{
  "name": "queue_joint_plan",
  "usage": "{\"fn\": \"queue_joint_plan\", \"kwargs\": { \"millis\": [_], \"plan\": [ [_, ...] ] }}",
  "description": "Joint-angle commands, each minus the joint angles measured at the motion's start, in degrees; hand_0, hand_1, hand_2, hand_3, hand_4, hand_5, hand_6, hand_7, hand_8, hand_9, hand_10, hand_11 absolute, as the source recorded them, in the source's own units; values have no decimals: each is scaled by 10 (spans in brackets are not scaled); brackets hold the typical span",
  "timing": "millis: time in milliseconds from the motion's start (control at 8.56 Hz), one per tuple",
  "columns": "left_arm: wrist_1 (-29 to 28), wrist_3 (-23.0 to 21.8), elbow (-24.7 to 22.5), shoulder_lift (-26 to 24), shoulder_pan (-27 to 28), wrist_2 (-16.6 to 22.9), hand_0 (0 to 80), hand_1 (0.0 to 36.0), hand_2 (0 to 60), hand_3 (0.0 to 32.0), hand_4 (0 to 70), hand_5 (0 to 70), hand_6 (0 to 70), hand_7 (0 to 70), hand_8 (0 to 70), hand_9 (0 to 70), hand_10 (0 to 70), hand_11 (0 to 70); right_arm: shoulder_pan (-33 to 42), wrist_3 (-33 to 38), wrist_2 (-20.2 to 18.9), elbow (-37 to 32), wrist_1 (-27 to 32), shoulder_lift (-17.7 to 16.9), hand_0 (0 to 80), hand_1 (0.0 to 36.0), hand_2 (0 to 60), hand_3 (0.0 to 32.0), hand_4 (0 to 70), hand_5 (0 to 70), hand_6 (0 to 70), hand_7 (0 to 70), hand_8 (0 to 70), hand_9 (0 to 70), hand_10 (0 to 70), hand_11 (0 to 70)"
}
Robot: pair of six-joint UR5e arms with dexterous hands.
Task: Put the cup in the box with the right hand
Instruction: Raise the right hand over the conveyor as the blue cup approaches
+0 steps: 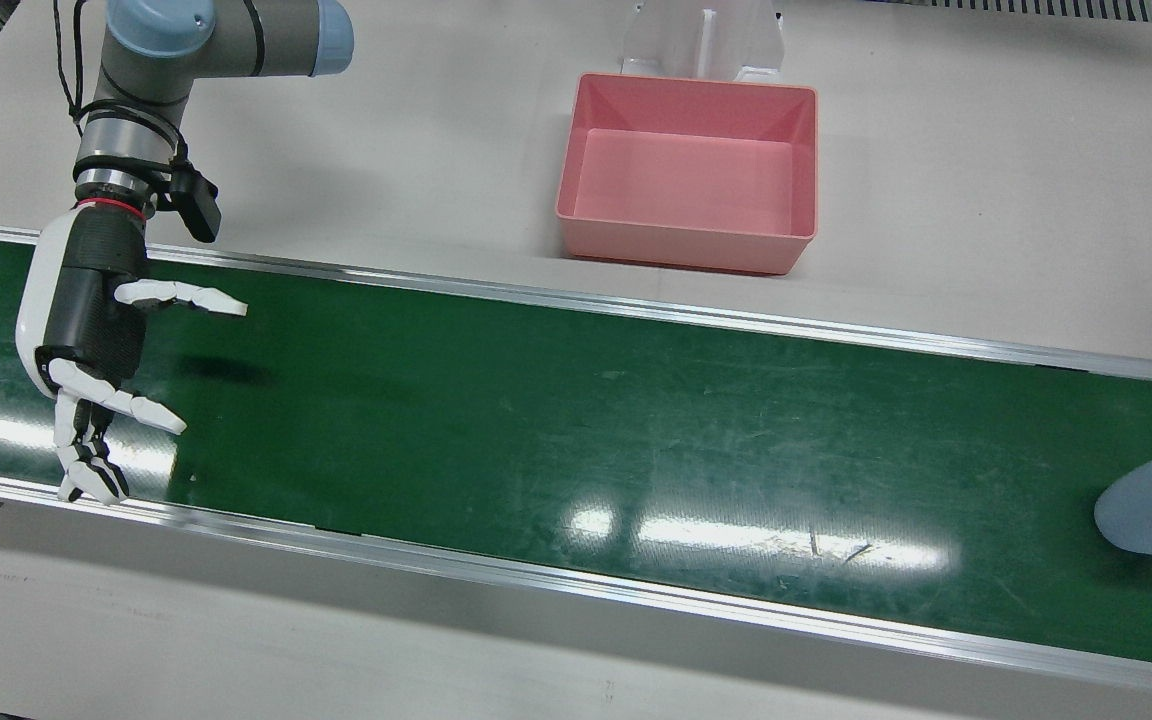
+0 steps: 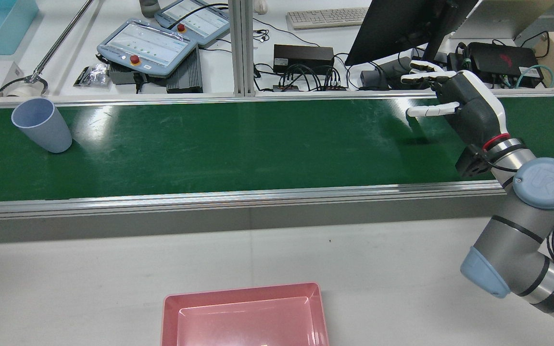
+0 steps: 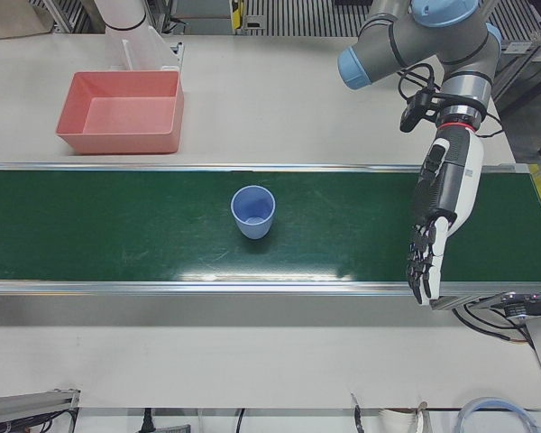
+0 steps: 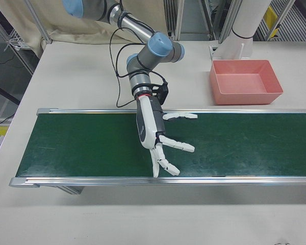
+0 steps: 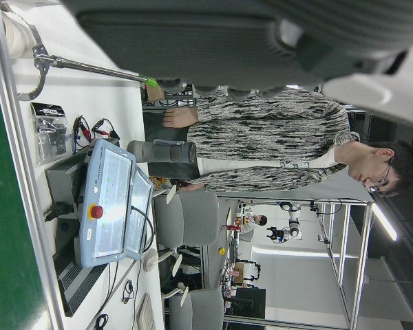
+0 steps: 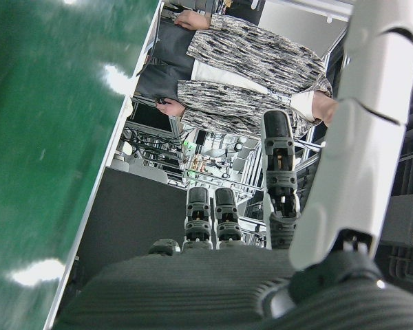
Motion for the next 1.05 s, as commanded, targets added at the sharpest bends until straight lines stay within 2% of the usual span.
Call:
{"fn": "queue_joint_plan", "kwargs": {
  "millis": [0,117,234,351,468,584,701,818,935],
  "plan": [
    [-1,0,1,-1,0,0,0,0,0,0,0,0,0,0,0,0,0,0,-11,-29,12,-10,-3,27,553,166,78,0,326,54,66,258,100,193,0,5],
    [0,0,1,0,0,0,0,0,0,0,0,0,0,0,0,0,0,0,-15,-33,12,-9,-3,29,556,154,52,0,344,53,66,261,100,194,0,8],
    [0,-1,1,0,0,0,0,0,0,0,0,0,0,0,0,0,0,0,-24,-33,23,-9,-2,25,546,159,82,0,339,52,67,264,99,193,0,10],
    [-1,0,1,-1,0,0,0,0,0,0,0,0,0,0,0,0,0,0,-27,-32,24,-9,-1,23,543,158,80,0,329,51,65,259,97,190,0,8],
    [0,0,1,0,0,0,0,0,0,0,0,0,0,0,0,0,0,0,-30,-32,24,-9,-1,20,538,163,94,0,290,52,63,249,96,187,0,8],
    [0,-1,0,0,0,0,0,0,0,0,0,0,0,0,0,0,0,0,-30,-30,23,-9,0,15,541,161,84,0,253,54,61,231,94,181,0,14],
    [0,0,0,0,0,0,0,0,0,0,0,0,0,0,0,0,0,0,-30,-28,23,-9,1,7,569,127,0,0,275,57,60,222,93,178,1,19],
    [0,-1,0,0,0,0,0,0,0,0,0,0,0,0,0,0,0,0,-30,-26,22,-8,2,0,562,133,17,0,237,58,58,213,92,175,6,26],
    [0,0,0,0,0,0,0,0,0,0,0,0,0,0,0,0,0,0,-29,-25,20,-7,2,-7,559,131,17,0,227,58,57,208,92,174,6,26]
  ]
}}
